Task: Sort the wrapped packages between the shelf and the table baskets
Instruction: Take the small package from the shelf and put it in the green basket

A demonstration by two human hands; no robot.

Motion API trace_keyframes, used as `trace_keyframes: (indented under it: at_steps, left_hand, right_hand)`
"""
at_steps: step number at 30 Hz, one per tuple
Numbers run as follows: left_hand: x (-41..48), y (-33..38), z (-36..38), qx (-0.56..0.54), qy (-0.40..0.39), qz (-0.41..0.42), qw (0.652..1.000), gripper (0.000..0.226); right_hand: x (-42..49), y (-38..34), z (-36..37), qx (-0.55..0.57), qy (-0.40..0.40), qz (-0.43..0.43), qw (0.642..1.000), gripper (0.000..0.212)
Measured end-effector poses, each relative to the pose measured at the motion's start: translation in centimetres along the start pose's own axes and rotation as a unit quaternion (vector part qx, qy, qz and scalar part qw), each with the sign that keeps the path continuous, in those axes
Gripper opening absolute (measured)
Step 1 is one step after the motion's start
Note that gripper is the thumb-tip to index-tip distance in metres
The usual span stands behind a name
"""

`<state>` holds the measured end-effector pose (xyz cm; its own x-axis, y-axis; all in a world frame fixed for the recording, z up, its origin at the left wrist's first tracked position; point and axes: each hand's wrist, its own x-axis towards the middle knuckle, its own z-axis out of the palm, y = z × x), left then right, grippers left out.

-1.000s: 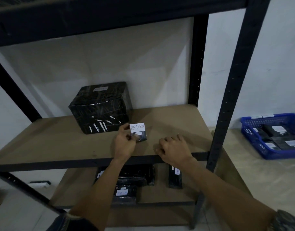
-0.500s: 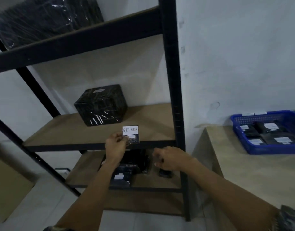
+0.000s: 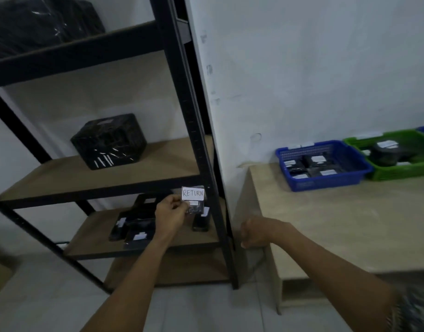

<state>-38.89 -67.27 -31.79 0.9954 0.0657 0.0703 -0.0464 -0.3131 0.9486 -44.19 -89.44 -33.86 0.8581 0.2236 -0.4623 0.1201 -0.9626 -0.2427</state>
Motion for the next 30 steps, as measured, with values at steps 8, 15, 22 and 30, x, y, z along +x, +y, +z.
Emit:
trace_keyframes:
  at_steps: [8, 15, 22, 30]
  left_hand:
    - [-9.6, 0.9, 9.5, -0.062, -0.074, -0.031, 0.995, 0.013]
    - [-16.3, 5.4, 18.5, -0.087, -0.126, -0.034, 0.988, 0.011]
    - [-21.6, 9.9, 30.6, -0.074, -0.138, -0.058, 0.986, 0.014]
    - [-26.2, 13.7, 43.9, -0.097, -0.159, -0.095, 0.978, 0.014]
  right_hand:
    - [-11.3, 5.9, 4.6, 0.053, -0.012, 0.080, 0.995, 0.042]
    - [-19.4, 14.9, 5.7, 0.101, -0.001, 0.132, 0.986, 0.043]
    - [-27.3, 26.9, 5.6, 0.135, 0.039, 0.156, 0.978, 0.042]
    - [-33.9, 41.0, 6.1, 0.156, 0.033, 0.193, 0.968, 0.043]
